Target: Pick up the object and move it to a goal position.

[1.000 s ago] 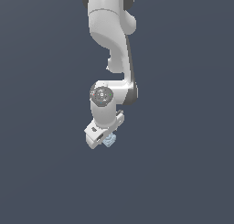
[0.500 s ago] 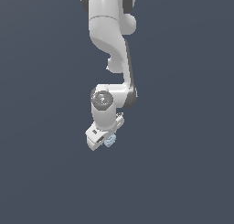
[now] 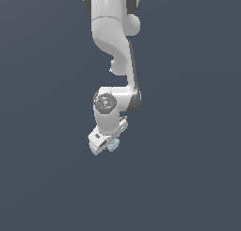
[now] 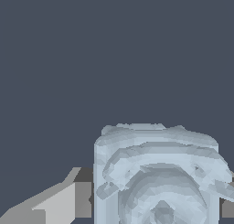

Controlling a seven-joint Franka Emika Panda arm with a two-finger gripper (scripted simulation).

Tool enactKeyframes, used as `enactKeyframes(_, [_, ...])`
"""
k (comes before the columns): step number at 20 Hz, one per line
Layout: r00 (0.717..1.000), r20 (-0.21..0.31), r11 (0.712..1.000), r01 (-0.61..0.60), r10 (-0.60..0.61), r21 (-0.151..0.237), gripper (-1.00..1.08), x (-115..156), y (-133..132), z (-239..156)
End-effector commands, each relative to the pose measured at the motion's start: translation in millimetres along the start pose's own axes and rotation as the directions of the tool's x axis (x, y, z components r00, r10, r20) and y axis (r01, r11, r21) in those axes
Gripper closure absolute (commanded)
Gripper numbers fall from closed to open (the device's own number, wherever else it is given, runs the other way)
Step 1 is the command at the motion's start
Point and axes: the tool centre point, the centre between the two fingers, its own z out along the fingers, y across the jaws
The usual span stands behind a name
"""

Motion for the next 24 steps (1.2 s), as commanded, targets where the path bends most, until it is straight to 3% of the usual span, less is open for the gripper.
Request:
enactKeyframes(1, [1.000, 0.000, 1.000, 0.000, 0.000, 0.000, 1.08, -0.2, 1.2, -2.5])
enactKeyframes(9, [1.000, -0.001, 1.000, 0.000, 0.000, 0.000, 1.08, -1.4, 15.7, -36.8])
enactKeyframes(24, [1.000, -0.001, 1.000, 0.001, -0.001, 0.001, 1.08, -4.0, 70.1, -158.7])
